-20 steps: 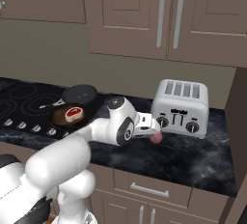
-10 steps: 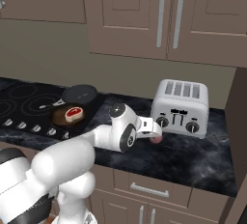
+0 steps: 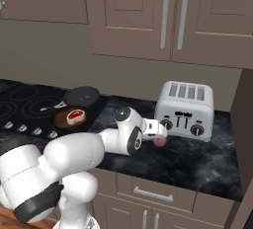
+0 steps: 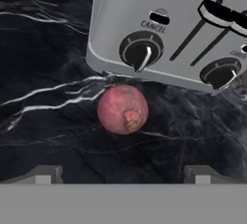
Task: Place both pans onto different burners. Then place the onion and the steak on different pans.
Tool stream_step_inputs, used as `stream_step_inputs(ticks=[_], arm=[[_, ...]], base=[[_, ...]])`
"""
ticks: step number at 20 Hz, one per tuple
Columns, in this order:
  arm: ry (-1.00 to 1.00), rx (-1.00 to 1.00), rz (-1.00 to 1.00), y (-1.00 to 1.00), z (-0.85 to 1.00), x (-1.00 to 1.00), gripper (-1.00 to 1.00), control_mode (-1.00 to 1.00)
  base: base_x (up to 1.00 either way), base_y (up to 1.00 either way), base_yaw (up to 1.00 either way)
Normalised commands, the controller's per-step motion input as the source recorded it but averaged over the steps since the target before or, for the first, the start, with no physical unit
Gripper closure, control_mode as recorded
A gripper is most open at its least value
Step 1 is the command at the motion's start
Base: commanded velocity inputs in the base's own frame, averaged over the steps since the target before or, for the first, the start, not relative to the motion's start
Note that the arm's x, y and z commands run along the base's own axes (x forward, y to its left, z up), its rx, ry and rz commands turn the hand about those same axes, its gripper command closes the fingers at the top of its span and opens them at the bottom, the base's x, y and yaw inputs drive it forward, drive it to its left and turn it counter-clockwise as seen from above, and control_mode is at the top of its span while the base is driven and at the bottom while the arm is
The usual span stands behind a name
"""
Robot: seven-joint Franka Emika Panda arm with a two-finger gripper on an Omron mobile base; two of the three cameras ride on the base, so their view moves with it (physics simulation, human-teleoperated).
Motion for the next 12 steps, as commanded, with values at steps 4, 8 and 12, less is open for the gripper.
stream_step_inputs(ticks=[4,8,12], arm=[[0.0,0.0,0.0,-0.04,-0.17,0.28,-1.0,-1.0],[0.0,0.0,0.0,-0.01,-0.28,0.23,-1.0,-1.0],[0.0,0.0,0.0,-0.06,-0.34,0.15,-1.0,-1.0]], base=[[0.0,0.0,0.0],[0.0,0.0,0.0],[0.0,0.0,0.0]])
